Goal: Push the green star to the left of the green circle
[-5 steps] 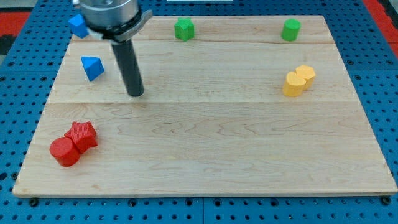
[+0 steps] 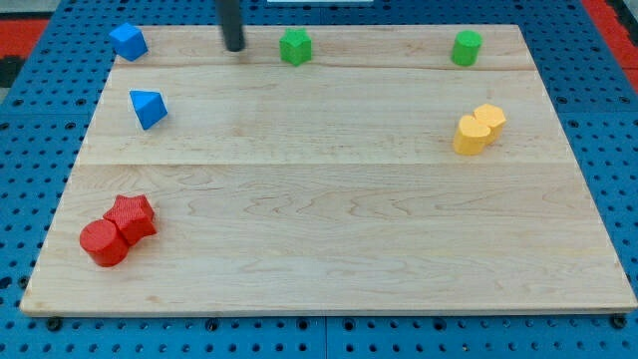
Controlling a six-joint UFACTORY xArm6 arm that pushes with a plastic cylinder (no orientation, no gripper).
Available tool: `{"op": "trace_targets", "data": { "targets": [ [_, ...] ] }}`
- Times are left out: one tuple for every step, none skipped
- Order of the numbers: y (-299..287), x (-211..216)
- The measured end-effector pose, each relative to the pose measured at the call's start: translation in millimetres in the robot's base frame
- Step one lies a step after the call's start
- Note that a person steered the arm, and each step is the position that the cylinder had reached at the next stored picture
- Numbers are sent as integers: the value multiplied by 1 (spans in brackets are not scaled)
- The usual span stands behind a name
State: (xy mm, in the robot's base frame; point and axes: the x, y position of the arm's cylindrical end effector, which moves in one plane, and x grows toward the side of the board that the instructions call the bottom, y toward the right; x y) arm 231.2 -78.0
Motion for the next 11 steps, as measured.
{"op": "trace_targets", "data": {
  "targets": [
    [105, 0],
    [200, 0],
    [213, 0],
    [221, 0],
    [247, 0],
    [235, 0],
    [166, 21],
    [85, 33],
    [0, 35],
    [-77, 57],
    [-160, 68]
  ]
}}
